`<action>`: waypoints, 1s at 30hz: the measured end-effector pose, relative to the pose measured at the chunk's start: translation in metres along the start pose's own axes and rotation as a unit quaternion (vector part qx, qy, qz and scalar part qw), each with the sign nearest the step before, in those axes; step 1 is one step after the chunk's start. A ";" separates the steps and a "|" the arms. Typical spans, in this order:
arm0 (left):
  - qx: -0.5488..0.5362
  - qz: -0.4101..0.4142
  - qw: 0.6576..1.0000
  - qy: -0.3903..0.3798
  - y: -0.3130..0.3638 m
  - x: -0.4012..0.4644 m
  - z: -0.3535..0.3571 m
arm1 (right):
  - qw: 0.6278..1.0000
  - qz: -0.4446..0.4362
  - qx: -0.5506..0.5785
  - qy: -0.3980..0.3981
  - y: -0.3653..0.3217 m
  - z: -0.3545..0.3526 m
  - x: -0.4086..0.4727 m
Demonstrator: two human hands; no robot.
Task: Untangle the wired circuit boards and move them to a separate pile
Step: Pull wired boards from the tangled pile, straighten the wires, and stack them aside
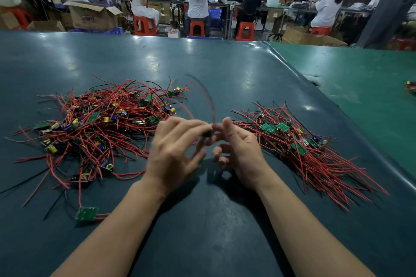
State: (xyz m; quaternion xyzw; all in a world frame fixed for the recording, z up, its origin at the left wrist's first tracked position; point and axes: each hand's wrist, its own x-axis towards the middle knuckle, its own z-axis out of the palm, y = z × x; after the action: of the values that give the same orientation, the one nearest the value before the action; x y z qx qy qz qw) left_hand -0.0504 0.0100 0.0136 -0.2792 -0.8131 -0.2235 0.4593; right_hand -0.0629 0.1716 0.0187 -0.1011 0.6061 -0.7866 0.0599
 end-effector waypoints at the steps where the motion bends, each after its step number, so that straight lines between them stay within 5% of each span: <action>1: -0.001 0.019 0.999 -0.027 0.002 -0.001 0.003 | 1.000 -0.012 -0.009 -0.002 0.001 0.000 0.000; 8: -0.048 -0.067 0.996 0.020 0.006 -0.004 0.008 | 0.996 -0.021 -0.021 0.080 0.000 -0.002 0.002; 12: -0.080 -0.211 0.974 -0.026 0.005 -0.006 0.010 | 0.997 -0.027 -0.038 0.069 0.000 0.001 0.001; 17: -0.168 -0.203 0.963 -0.060 0.003 -0.005 0.009 | 0.998 -0.006 -0.029 0.058 0.000 0.005 0.001; 24: -0.223 -0.286 0.932 0.004 -0.003 -0.005 0.013 | 0.998 0.004 0.001 0.062 0.001 0.002 0.003; 27: -0.291 -0.371 0.880 0.049 -0.004 -0.002 0.014 | 0.995 0.013 0.028 0.091 -0.001 0.002 0.005; 30: -0.478 -0.500 0.718 0.073 -0.003 0.006 0.011 | 0.986 0.040 0.094 0.129 -0.004 0.000 0.008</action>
State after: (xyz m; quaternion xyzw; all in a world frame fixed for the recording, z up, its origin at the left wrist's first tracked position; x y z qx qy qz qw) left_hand -0.0618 0.0161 0.0128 0.0032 -0.5834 -0.7993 0.1440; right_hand -0.0708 0.1703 0.0230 0.0312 0.5357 -0.8436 0.0218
